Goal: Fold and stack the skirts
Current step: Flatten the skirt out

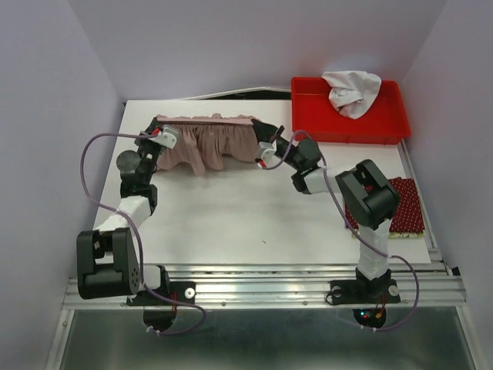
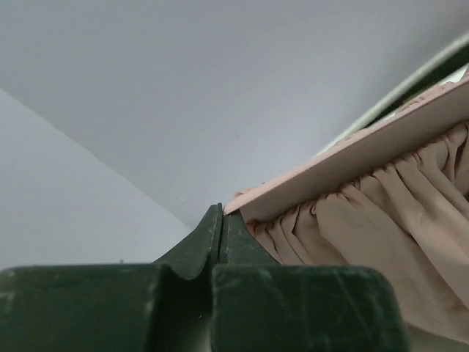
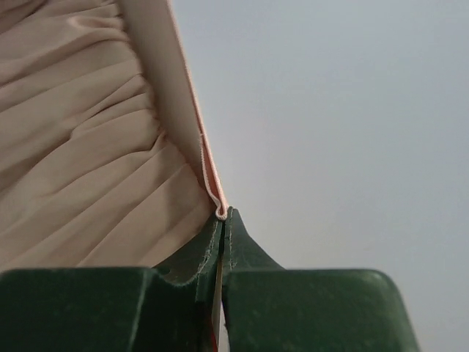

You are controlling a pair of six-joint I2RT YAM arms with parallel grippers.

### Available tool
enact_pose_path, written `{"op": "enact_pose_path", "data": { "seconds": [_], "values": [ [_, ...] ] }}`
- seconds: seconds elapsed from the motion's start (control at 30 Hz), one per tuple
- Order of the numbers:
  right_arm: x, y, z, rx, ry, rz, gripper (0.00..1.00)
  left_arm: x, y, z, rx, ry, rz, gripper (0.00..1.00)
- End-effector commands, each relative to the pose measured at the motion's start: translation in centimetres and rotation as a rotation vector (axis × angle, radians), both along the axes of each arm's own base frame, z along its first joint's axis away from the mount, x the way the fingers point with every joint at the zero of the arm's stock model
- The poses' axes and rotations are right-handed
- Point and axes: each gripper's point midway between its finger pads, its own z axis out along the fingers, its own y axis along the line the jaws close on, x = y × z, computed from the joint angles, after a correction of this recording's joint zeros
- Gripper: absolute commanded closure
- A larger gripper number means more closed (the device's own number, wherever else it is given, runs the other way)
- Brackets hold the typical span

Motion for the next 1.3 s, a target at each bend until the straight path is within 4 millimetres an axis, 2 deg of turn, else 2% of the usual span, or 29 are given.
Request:
{"op": "enact_pose_path", "data": {
  "seconds": [0.0,0.17,0.2,0.23,0.27,0.3,0.33,0.37,0.43,0.53,0.57,0.6,0.63,0.67,0.7,0.73,0.77,0.8,0.83,0.87,0.9,0.93,0.97,1.0,1.03,1.07,1.1,1.2,1.27],
  "values": [
    [4.4,-6.3,8.9,0.253,-0.051,-0.264,0.99,0.6,5.3,7.3,-0.082,-0.127,0.180,1.00],
    [11.4,-6.2,9.3,0.319,0.066,-0.351,0.99,6.9,6.3,7.3,-0.164,-0.061,0.204,1.00],
    [12.8,-6.4,9.1,0.332,0.089,-0.365,0.99,8.6,6.8,10.4,-0.184,-0.099,0.213,1.00],
    [15.8,-6.8,9.1,0.365,0.130,-0.402,0.99,11.3,7.6,7.8,-0.225,-0.040,0.241,1.00],
    [17.3,-7.1,9.4,0.385,0.148,-0.418,0.99,12.9,7.9,7.5,-0.239,-0.013,0.248,1.00],
    [18.9,-7.5,9.6,0.410,0.164,-0.433,0.99,15.5,8.4,8.9,-0.252,-0.044,0.253,1.00],
    [21.4,-8.4,10.8,0.460,0.172,-0.466,0.99,16.7,8.5,12.8,-0.281,-0.105,0.238,1.00],
    [22.4,-9.1,11.8,0.492,0.159,-0.477,0.99,18.0,8.6,9.6,-0.296,-0.034,0.250,1.00],
    [24.1,-10.2,13.3,0.536,0.158,-0.510,0.99,20.6,10.0,12.9,-0.346,-0.116,0.299,1.00],
    [22.9,-11.0,17.5,0.644,-0.008,-0.475,0.99,21.6,11.9,18.1,-0.438,-0.262,0.343,1.00],
    [20.9,-12.4,22.2,0.703,-0.063,-0.454,0.99,21.2,12.2,19.8,-0.451,-0.314,0.336,1.00],
    [20.8,-12.5,20.9,0.723,-0.034,-0.445,0.99,20.3,12.1,21.7,-0.451,-0.353,0.313,1.00],
    [20.2,-12.5,21.5,0.717,-0.017,-0.439,0.99,19.7,12.0,22.5,-0.442,-0.374,0.299,1.00],
    [17.2,-13.3,26.4,0.763,-0.096,-0.392,0.99,18.2,11.3,23.5,-0.421,-0.408,0.263,1.00],
    [16.3,-12.9,27.1,0.750,-0.098,-0.357,0.99,17.4,11.1,23.5,-0.400,-0.416,0.245,1.00],
    [16.6,-12.0,24.6,0.690,-0.039,-0.346,0.99,16.8,10.1,23.1,-0.344,-0.407,0.209,1.00],
    [16.0,-11.2,23.9,0.627,-0.023,-0.317,0.99,16.8,9.6,19.2,-0.303,-0.342,0.196,1.00],
    [15.5,-10.4,22.5,0.554,-0.004,-0.295,0.99,15.4,8.0,19.5,-0.239,-0.337,0.133,1.00],
    [13.3,-9.2,23.2,0.447,-0.069,-0.231,0.99,15.0,7.1,17.6,-0.186,-0.297,0.105,1.00],
    [13.6,-8.4,16.0,0.330,0.025,-0.238,0.99,14.4,6.4,15.5,-0.053,-0.273,0.101,1.00],
    [12.7,-7.4,13.1,0.252,0.032,-0.220,0.99,13.2,5.1,9.7,0.029,-0.167,0.054,1.00],
    [10.6,-6.8,6.7,0.090,0.044,-0.184,0.99,12.2,4.5,7.8,0.172,-0.174,0.062,1.00],
    [9.0,-6.1,3.7,0.017,0.045,-0.150,0.99,11.2,3.9,4.8,0.249,-0.136,0.047,1.00],
    [7.8,-6.1,0.8,-0.056,0.044,-0.137,0.99,8.9,2.9,-1.5,0.313,-0.030,0.006,1.00],
    [6.1,-5.5,-1.3,-0.138,-0.013,-0.105,0.99,7.5,2.5,-3.8,0.378,-0.009,-0.004,1.00],
    [3.5,-5.7,-6.6,-0.206,0.049,-0.078,0.99,5.9,2.3,-3.9,0.484,-0.077,0.012,1.00],
    [2.1,-6.0,-8.0,-0.232,0.041,-0.065,0.99,3.0,1.6,-8.1,0.511,-0.018,-0.021,1.00],
    [-2.4,-6.5,-11.0,-0.292,0.029,0.006,0.99,-1.3,0.7,-10.3,0.566,-0.033,-0.034,1.00],
    [-3.9,-6.6,-11.2,-0.308,0.040,0.037,0.99,-2.6,0.4,-10.2,0.546,-0.017,-0.046,1.00]
  ]
}}
